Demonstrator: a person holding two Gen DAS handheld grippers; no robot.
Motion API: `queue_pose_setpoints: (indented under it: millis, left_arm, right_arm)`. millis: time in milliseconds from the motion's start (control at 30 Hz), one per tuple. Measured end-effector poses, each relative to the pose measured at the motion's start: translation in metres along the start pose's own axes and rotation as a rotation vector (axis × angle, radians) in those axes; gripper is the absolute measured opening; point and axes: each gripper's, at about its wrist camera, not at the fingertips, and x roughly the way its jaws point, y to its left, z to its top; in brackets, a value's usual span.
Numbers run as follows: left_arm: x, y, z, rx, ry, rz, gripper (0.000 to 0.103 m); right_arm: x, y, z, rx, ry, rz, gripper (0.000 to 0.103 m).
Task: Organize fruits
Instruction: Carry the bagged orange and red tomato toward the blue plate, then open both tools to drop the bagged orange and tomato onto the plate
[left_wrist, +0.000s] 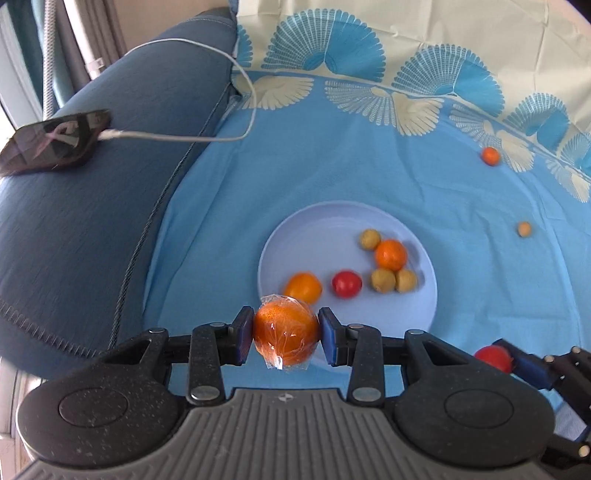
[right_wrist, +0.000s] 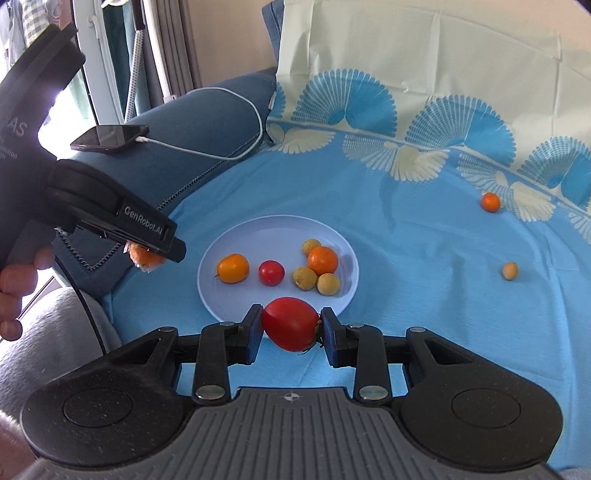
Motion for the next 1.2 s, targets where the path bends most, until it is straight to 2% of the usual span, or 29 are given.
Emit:
queue_pose_setpoints:
  millis: [233,467,600,667,700,733,767,800,833,867,967,1067,1200]
  left_arm:
    - [0.054,-0.010,0.030,0.009,0.018,0.017,0.042]
    - [0.106,-0.017,0.036,0.028,0.060,0.047,0.042]
    - [0.122,-0.019,0.037,0.055,0.051,0.075,0.042]
    - [0.125,-0.018,0.040,0.053,0.058,0.050,0.047]
    - [0.126,-0.019,0.041,0.059,0.064,0.034,0.060]
    - [0.124,-0.018,0.041,0.062,0.060,0.009,0.080]
    - [0.119,-0.018,0.042,0.057,0.048,0.005,0.093]
    - [0.113,-0.018,0.042,0.052,0.022,0.023,0.102]
    - [0.104,-0.016,0.042,0.051,-0.017,0.041,0.103]
    - [0.096,-0.017,0.042,0.063,-0.035,0.049,0.103]
    - [0.064,-0.010,0.037,0.062,-0.063,0.075,0.103]
    - [0.023,0.002,0.022,0.028,-0.072,0.068,0.103]
    - [-0.025,0.017,-0.013,-0.017,-0.079,0.079,0.103]
  right_arm:
    - [0.062,-0.014,0.021,-0.006,0.034,-0.003,0.035]
    - [0.114,-0.020,0.023,-0.040,0.101,0.001,0.035]
    - [0.133,-0.015,0.019,-0.064,0.133,0.003,0.035]
    - [0.138,-0.013,0.017,-0.073,0.143,0.004,0.036]
    - [0.140,-0.012,0.016,-0.077,0.145,0.005,0.036]
    - [0.141,-0.011,0.016,-0.081,0.144,0.006,0.038]
    - [0.140,-0.010,0.017,-0.083,0.138,0.007,0.049]
    - [0.139,-0.009,0.017,-0.086,0.128,0.009,0.056]
    - [0.136,-0.009,0.019,-0.089,0.116,0.014,0.071]
    - [0.132,-0.009,0.021,-0.091,0.102,0.015,0.082]
    - [0.109,-0.007,0.028,-0.103,0.054,-0.011,0.095]
    - [0.074,-0.006,0.030,-0.095,0.020,-0.041,0.099]
    - [0.027,-0.005,0.018,-0.029,0.033,-0.043,0.101]
